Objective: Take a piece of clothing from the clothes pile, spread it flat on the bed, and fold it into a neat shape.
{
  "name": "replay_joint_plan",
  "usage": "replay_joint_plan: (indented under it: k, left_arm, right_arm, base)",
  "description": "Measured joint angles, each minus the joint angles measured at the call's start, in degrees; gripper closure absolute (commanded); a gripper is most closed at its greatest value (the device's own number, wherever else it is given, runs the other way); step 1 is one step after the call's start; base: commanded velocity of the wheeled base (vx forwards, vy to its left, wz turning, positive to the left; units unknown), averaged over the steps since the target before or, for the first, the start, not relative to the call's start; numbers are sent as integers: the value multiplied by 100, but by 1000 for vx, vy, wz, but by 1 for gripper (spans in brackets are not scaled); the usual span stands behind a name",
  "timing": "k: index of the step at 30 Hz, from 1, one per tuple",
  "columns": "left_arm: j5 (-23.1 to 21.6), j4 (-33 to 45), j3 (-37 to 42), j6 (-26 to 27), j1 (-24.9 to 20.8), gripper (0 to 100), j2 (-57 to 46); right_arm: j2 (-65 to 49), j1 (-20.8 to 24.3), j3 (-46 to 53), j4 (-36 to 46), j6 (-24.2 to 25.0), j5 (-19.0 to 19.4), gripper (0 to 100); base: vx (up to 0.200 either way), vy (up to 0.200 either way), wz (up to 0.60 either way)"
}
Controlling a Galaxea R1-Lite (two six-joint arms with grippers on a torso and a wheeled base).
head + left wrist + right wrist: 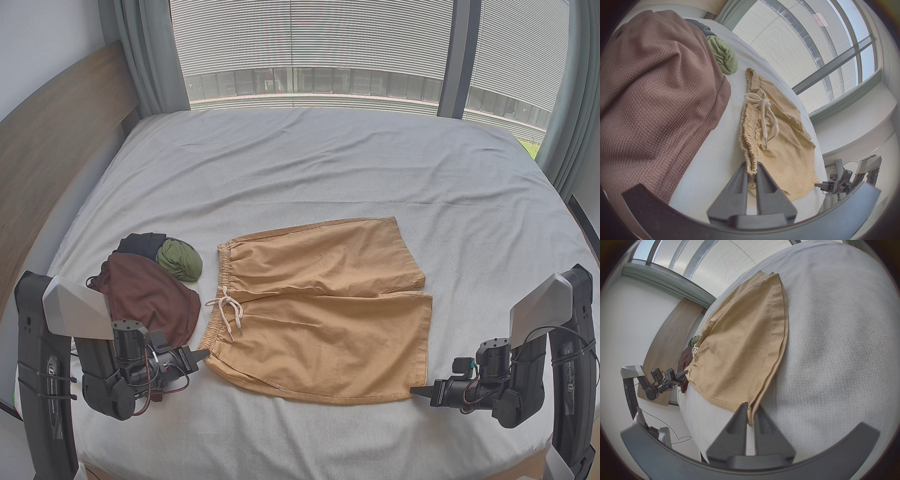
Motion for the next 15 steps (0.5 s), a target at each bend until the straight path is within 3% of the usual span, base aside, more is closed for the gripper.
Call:
replay_joint_plan:
  k: [15]
  left_arm:
    - [-41,-200,230,24,-91,100,76]
  right_arm:
    - [-121,-9,210,-11,44,-9,100]
  base:
    - [0,0,0]
